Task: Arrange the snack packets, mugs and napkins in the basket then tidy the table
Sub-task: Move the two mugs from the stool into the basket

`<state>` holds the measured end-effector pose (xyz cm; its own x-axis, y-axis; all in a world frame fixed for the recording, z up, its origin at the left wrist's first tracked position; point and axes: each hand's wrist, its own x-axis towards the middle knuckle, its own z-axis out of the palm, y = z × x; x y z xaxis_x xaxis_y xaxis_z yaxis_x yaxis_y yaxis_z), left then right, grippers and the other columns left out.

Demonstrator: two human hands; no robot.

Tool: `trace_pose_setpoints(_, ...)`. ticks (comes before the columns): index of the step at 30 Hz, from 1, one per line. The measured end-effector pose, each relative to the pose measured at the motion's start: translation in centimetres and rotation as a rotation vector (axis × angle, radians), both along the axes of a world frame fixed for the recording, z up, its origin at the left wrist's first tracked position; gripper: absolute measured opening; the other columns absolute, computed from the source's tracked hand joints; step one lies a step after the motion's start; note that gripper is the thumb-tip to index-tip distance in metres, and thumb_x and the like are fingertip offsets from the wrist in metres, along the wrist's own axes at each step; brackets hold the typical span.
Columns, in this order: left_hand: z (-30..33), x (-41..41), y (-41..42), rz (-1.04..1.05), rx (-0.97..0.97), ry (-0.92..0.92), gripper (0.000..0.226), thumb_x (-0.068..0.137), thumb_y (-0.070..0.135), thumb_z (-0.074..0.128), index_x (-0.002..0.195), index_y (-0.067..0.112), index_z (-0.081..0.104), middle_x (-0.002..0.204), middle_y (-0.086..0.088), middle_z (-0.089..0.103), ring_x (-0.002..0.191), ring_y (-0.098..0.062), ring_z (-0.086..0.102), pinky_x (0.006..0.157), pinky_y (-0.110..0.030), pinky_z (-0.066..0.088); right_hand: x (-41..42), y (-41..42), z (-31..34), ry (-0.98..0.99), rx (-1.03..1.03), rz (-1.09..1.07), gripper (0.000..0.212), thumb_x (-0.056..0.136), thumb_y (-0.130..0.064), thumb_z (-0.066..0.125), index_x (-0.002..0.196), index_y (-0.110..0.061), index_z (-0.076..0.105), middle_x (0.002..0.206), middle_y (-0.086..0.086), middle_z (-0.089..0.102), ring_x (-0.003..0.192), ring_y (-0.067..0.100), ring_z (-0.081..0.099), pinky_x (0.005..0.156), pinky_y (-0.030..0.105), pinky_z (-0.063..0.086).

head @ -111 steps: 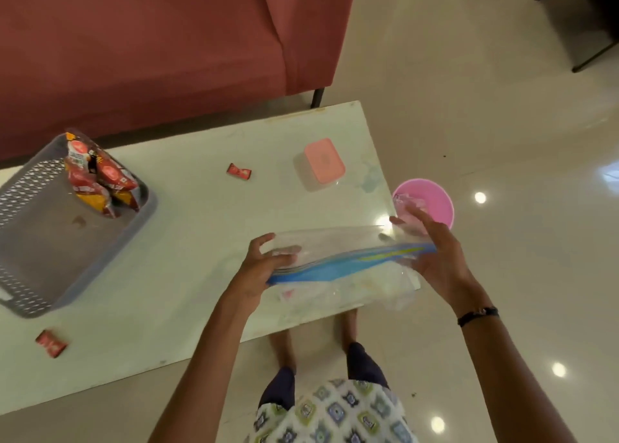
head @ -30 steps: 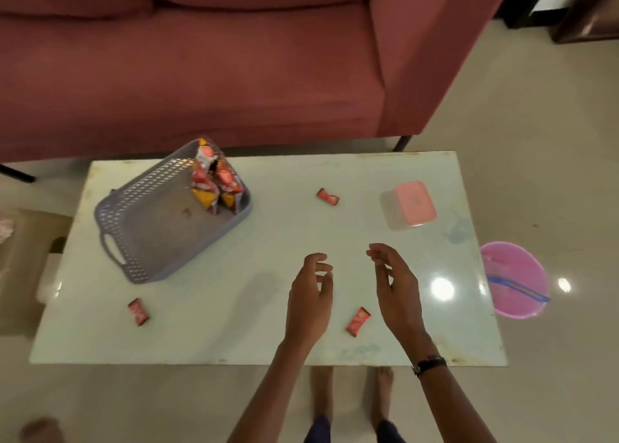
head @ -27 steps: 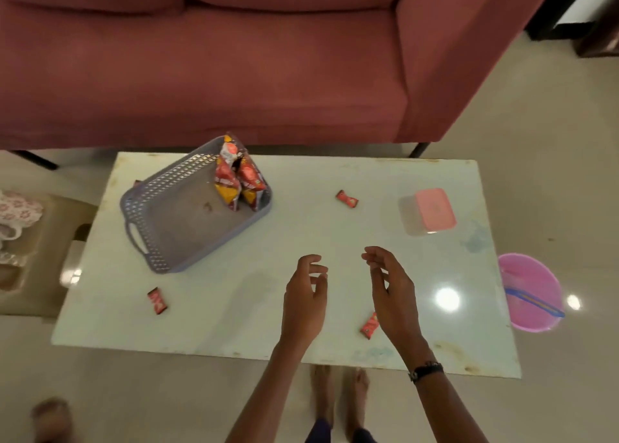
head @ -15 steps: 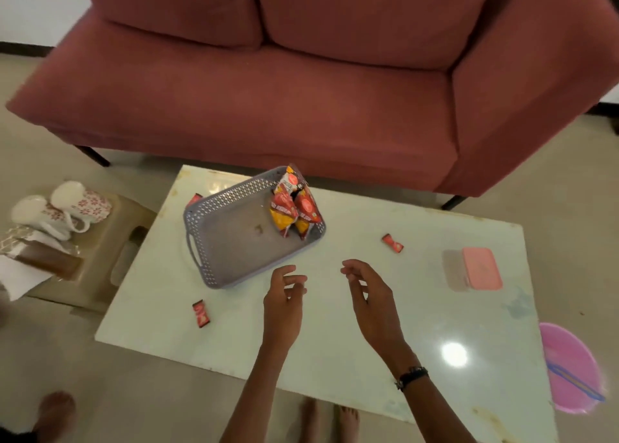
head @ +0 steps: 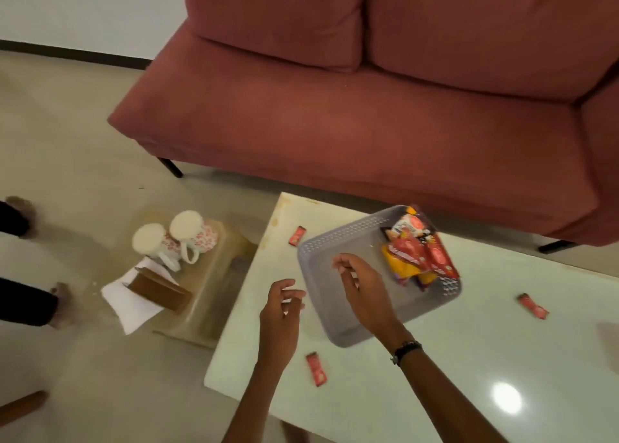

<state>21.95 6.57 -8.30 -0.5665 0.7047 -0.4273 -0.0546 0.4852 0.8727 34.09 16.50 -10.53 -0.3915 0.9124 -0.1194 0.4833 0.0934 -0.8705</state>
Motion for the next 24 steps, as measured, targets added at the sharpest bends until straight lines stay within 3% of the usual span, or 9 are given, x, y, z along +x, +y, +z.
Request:
trace_pose_setpoints(3, -1.8, -7.3, -0.6, 0.078, -0.029, 0.04, 0.022, 0.091, 0.003, 0.05, 0.106, 0.018, 0.056, 0.096, -0.003, 0.067, 0.079, -0.016, 0.064, 0.069, -0.025, 0.047, -7.8, 0.4, -2.2, 0.015, -0.024, 0.058, 0.024, 0.095, -0.007, 0.046, 0.11, -0.015, 0.063, 0.111, -0.003, 0.066, 0.1, 0.008, 0.059, 0.091, 0.016, 0.044)
trace_pose_setpoints(6, -3.5, -13.7, -1.0, 0.165, -0.06, 0.12, 0.02, 0.091, 0.007, 0.051, 0.108, 0.017, 0.056, 0.096, 0.002, 0.067, 0.085, -0.013, 0.063, 0.075, -0.032, 0.051, -15.7, -0.2, -5.3, 0.009, -0.077, 0.16, 0.027, 0.092, -0.003, 0.044, 0.106, -0.013, 0.065, 0.111, 0.001, 0.067, 0.101, 0.015, 0.061, 0.091, 0.029, 0.049)
trace_pose_setpoints(8, -4.8, -17.2, -1.5, 0.241, -0.087, 0.146, 0.016, 0.091, 0.01, 0.053, 0.105, 0.017, 0.056, 0.094, 0.002, 0.066, 0.088, -0.018, 0.063, 0.079, -0.04, 0.051, -20.7, -1.4, -7.2, -0.01, -0.141, 0.24, 0.025, 0.093, -0.007, 0.044, 0.105, -0.012, 0.066, 0.111, 0.005, 0.068, 0.102, 0.02, 0.062, 0.091, 0.035, 0.049)
trace_pose_setpoints(11, -6.5, -20.9, -2.1, 0.36, -0.115, 0.176, 0.017, 0.09, 0.005, 0.051, 0.102, 0.016, 0.053, 0.101, -0.01, 0.063, 0.096, -0.032, 0.06, 0.084, -0.048, 0.049, -26.3, -3.6, -9.0, -0.026, -0.268, 0.33, 0.029, 0.094, -0.009, 0.042, 0.116, -0.007, 0.062, 0.119, 0.01, 0.065, 0.11, 0.023, 0.058, 0.095, 0.032, 0.045)
trace_pose_setpoints(13, -7.5, -23.0, -2.1, 0.421, -0.129, 0.18, 0.02, 0.089, 0.002, 0.048, 0.102, 0.016, 0.05, 0.099, -0.012, 0.06, 0.095, -0.032, 0.057, 0.081, -0.044, 0.047, -29.6, -4.7, -9.9, -0.003, -0.348, 0.284, 0.033, 0.093, -0.006, 0.042, 0.121, -0.003, 0.057, 0.125, 0.012, 0.06, 0.115, 0.024, 0.055, 0.097, 0.031, 0.043)
trace_pose_setpoints(16, -8.1, -25.3, -1.3, 0.468, -0.119, 0.192, 0.02, 0.09, 0.0, 0.044, 0.095, 0.02, 0.048, 0.084, 0.001, 0.054, 0.087, -0.022, 0.051, 0.071, -0.03, 0.041, -32.9, -5.5, -10.9, 0.081, -0.418, 0.179, 0.037, 0.092, -0.006, 0.045, 0.128, -0.006, 0.053, 0.127, 0.008, 0.06, 0.116, 0.02, 0.055, 0.092, 0.021, 0.042)
trace_pose_setpoints(19, -8.5, -26.5, -0.5, 0.441, -0.142, 0.17, 0.01, 0.092, 0.009, 0.047, 0.097, 0.018, 0.049, 0.091, 0.0, 0.058, 0.091, -0.022, 0.054, 0.073, -0.031, 0.042, -34.8, -5.7, -11.7, 0.177, -0.463, 0.132, 0.031, 0.089, -0.006, 0.046, 0.116, -0.011, 0.061, 0.111, 0.004, 0.068, 0.098, 0.017, 0.061, 0.077, 0.017, 0.045)
trace_pose_setpoints(24, -9.3, -27.3, 0.6, 0.453, -0.224, 0.068, 0.035, 0.091, 0.012, 0.05, 0.125, 0.01, 0.045, 0.119, -0.01, 0.059, 0.103, -0.026, 0.055, 0.089, -0.039, 0.047, -35.6, -5.6, -12.4, 0.183, -0.398, 0.057, 0.014, 0.089, -0.01, 0.055, 0.084, -0.003, 0.065, 0.081, 0.01, 0.069, 0.069, 0.014, 0.054, 0.054, 0.012, 0.036)
